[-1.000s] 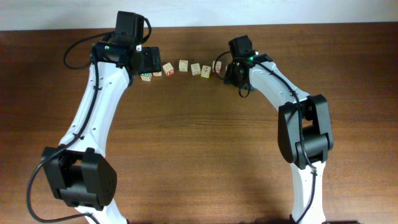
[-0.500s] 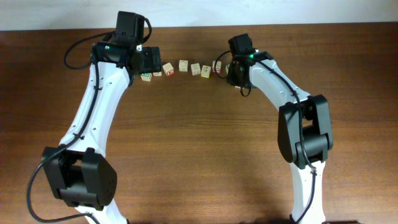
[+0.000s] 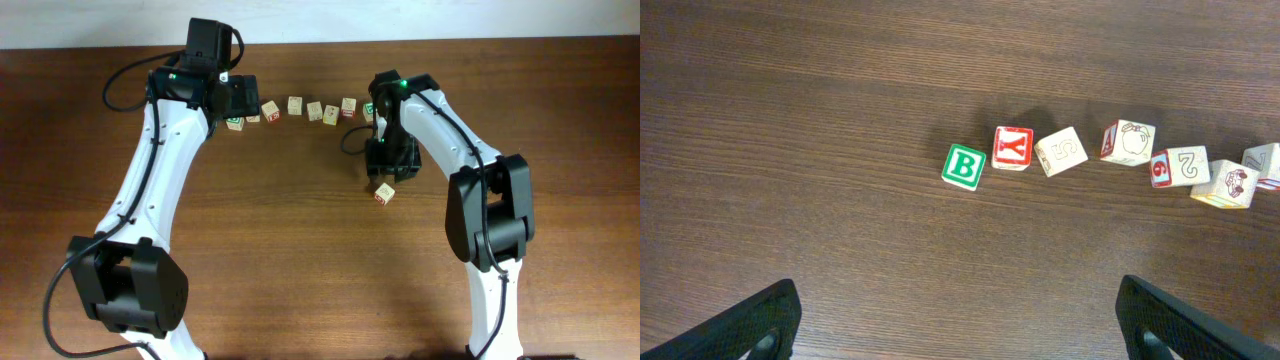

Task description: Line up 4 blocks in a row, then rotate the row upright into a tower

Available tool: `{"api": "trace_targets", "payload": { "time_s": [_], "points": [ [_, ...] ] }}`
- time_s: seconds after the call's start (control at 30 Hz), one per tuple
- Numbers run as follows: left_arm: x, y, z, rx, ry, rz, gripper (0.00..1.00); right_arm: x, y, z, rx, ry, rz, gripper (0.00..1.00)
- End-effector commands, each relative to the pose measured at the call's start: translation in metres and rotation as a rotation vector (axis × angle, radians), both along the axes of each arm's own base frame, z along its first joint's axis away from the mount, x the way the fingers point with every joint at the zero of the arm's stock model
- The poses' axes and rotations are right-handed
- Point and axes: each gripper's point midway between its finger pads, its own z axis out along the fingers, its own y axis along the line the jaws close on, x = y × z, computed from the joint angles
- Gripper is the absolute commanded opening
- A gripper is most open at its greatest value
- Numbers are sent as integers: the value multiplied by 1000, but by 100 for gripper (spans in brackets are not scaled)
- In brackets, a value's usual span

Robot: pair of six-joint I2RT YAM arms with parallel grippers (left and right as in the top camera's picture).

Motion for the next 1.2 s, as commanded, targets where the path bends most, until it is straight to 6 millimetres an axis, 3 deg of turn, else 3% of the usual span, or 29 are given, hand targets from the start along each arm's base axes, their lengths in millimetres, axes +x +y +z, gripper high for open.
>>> {"api": "trace_targets", "payload": {
  "time_s": [0.0,0.07,0.1,0.17,0.27,0.37,0.43,0.5,0.53,0.6,0.67,0.73,0.77,0.87,0.9,1.0,1.1,1.17],
  "points": [
    [3,3,3,1,-13,23,99,69,-24,51,-83,-266,-76,54],
    [3,3,3,1,-13,23,99,124,-42,68,-62,-465,-288,55],
    [3,3,3,1,-13,23,99,138,-53,63,-77,-502,-420,56],
    [3,3,3,1,-13,23,99,156,-55,41,-65,-525,-518,60],
    [3,3,3,1,-13,23,99,160,-55,-5,-88,-482,-544,63],
    [3,3,3,1,-13,23,99,158,-56,-25,-102,-455,-539,63],
    [3,3,3,1,-13,23,99,158,-56,-25,-102,-454,-531,58],
    [3,3,3,1,-13,23,99,157,-53,-24,-95,-452,-453,41],
    [3,3,3,1,-13,23,99,156,-52,-18,-94,-454,-415,30],
    [3,3,3,1,-13,23,99,156,-42,14,-37,-481,-308,25],
    [3,3,3,1,-13,23,99,144,-30,52,25,-488,-228,25],
    [3,3,3,1,-13,23,99,108,2,92,195,-419,-72,26],
    [3,3,3,1,-13,23,99,74,26,101,268,-325,15,26],
    [3,3,3,1,-14,23,99,30,50,80,239,-181,116,27],
    [3,3,3,1,-13,23,99,13,61,63,210,-134,149,27],
    [3,3,3,1,-13,23,99,-11,47,12,53,-50,44,27],
    [3,3,3,1,-13,23,99,-28,27,-25,5,6,-14,32],
    [3,3,3,1,-13,23,99,-26,21,-28,15,9,-38,32]
  ]
}}
